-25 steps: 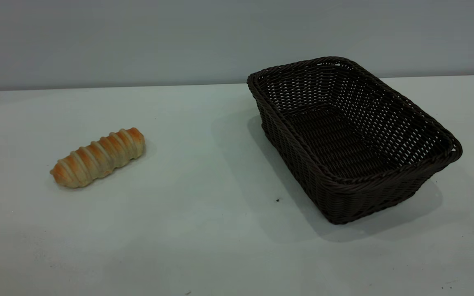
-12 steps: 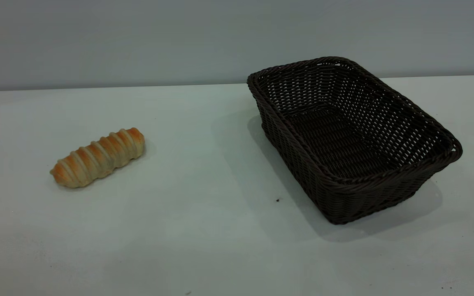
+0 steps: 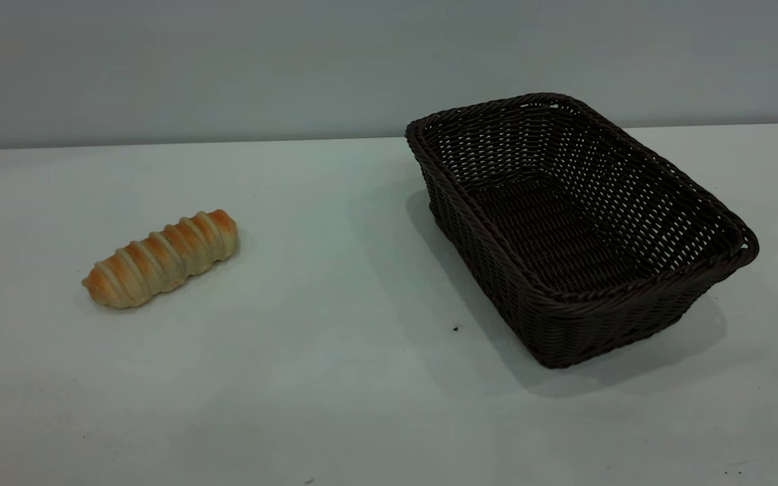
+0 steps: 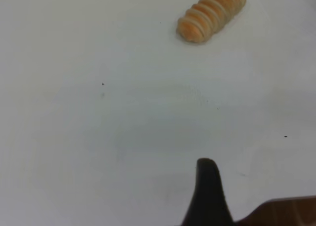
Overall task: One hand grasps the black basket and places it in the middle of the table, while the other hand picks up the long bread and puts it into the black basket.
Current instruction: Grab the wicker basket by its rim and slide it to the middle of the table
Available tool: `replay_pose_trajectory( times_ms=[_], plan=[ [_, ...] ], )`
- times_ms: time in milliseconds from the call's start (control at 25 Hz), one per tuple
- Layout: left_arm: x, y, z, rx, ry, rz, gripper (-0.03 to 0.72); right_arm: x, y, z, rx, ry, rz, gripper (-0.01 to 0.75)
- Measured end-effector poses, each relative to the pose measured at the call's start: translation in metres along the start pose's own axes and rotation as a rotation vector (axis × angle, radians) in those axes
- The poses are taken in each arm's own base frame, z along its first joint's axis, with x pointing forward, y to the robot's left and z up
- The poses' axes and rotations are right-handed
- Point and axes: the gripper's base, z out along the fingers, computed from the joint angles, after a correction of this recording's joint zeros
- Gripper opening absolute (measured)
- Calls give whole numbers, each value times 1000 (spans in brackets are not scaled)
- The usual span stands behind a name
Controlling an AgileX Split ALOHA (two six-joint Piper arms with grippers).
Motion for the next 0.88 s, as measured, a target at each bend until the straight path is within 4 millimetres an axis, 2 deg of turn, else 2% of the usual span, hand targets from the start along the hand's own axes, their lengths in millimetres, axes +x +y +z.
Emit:
replay_pose_trajectory(
  times_ms=[120,320,440,560,680,880],
  plan=[
    [-6,2,-3,-21,-61,19,591,0,0,0,-1,0,0,388],
    [-24,2,-7,-29,-257,22,591,0,1,0,-13,-1,6,388],
    [-36,3,-4,-28,-297,8,591,-5,4,-3,-40,-38,19,388],
    [-53,3,11,-25,-251,5,590,-23,7,-1,-89,-80,22,388],
    [-69,1,33,12,-150,-24,583,-48,8,11,-141,-78,20,388],
    [-86,-3,67,68,-29,-87,574,-92,7,49,-198,36,20,388]
  ],
)
